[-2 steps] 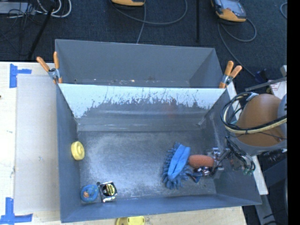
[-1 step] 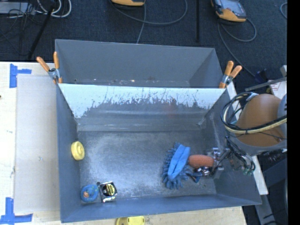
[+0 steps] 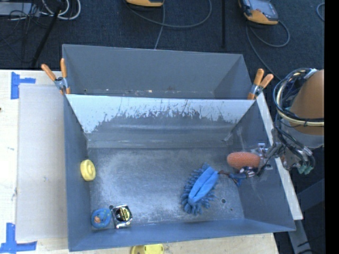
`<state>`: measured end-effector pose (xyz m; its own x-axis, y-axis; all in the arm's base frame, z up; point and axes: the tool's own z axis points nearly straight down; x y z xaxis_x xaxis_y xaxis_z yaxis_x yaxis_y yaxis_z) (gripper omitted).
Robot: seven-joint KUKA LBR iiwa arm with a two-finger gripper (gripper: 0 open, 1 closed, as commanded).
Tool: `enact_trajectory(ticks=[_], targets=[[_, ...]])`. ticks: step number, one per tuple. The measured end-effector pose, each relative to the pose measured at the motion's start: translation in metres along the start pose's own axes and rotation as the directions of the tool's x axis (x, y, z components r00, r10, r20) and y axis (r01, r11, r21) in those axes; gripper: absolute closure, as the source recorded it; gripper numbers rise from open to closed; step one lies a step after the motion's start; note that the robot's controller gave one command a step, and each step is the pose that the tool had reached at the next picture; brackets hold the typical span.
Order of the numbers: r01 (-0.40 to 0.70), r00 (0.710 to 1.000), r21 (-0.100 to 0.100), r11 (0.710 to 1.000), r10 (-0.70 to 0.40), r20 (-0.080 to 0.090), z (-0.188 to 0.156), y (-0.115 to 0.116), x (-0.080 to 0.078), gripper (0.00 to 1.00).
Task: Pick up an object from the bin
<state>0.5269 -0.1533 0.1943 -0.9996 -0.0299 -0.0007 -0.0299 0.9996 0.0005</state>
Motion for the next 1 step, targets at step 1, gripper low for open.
enact_trajectory(ticks=[1], targets=[[0.0,1.0,0.0,1.0,0.0,0.0,0.0,-0.0001,0.0,1.0]])
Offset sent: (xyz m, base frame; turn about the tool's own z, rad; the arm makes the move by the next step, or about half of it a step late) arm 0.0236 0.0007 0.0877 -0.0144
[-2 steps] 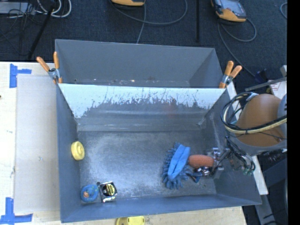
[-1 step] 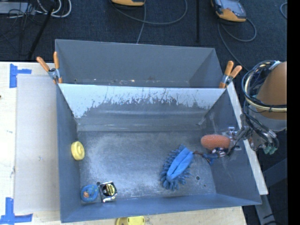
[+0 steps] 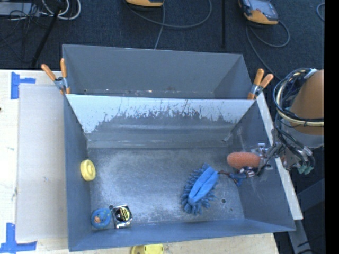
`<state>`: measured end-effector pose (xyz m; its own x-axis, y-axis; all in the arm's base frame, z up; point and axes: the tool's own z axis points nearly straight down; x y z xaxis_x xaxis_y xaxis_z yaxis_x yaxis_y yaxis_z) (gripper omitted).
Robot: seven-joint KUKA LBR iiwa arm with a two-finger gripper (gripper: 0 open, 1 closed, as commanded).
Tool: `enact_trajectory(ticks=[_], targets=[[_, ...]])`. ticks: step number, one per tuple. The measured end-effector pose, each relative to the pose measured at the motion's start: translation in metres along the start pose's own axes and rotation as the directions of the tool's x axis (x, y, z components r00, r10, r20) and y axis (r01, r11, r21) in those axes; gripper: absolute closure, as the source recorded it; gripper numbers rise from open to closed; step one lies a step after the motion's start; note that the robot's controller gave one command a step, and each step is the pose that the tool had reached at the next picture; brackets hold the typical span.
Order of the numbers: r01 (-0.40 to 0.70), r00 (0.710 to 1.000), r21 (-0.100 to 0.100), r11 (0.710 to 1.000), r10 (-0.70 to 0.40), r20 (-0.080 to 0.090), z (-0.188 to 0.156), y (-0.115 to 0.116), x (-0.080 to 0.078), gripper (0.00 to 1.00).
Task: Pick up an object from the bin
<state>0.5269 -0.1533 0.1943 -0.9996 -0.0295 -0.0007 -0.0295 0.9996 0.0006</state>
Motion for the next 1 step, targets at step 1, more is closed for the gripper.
enact_trajectory(ticks=[1], targets=[[0.005,1.0,-0.001,1.0,-0.005,-0.002,-0.0627,-0.0006,-0.0171,1.0]])
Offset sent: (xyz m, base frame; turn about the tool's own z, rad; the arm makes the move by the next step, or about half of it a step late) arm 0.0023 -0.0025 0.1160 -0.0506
